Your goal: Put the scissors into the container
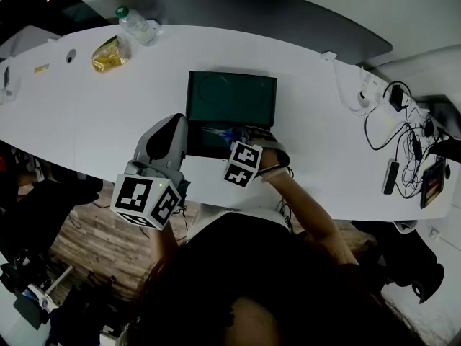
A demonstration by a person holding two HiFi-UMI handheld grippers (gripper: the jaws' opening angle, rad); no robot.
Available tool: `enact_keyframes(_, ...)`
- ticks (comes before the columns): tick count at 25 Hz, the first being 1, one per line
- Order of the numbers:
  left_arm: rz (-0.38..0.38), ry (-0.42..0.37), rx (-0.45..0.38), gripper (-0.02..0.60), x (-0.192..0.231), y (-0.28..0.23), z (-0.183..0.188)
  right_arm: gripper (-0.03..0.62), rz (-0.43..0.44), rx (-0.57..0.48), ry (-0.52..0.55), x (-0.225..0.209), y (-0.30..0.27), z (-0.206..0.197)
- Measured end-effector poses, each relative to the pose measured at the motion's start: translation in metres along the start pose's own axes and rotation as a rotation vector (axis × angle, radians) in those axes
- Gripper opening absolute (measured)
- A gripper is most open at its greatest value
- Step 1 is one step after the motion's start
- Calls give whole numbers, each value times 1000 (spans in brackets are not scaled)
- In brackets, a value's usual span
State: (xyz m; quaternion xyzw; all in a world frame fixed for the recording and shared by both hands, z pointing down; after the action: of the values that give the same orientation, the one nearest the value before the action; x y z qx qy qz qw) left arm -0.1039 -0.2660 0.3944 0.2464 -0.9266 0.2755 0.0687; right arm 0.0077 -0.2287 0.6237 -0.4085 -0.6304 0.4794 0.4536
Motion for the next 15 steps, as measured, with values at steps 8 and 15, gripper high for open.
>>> enact_keyframes(8, -7, -15, -11, 12, -5, 6, 3, 100, -25, -40, -49, -3, 14, 1)
enact_keyframes(15, -22, -35, -16, 12, -12, 12, 5, 83, -46, -89, -116, -5, 29, 1)
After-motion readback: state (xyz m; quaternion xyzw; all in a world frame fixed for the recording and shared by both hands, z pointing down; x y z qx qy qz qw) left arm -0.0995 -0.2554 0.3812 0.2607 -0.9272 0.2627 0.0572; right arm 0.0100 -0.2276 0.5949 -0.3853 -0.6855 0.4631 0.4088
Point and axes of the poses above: the fingertips, and each gripper's own axes: y backward along the fingers, x to its left, z out of its top, the point moved 3 cm from there along y, backward along the fingers, and after that the axes turned 9 degrees about x, right-handed, at the moved point
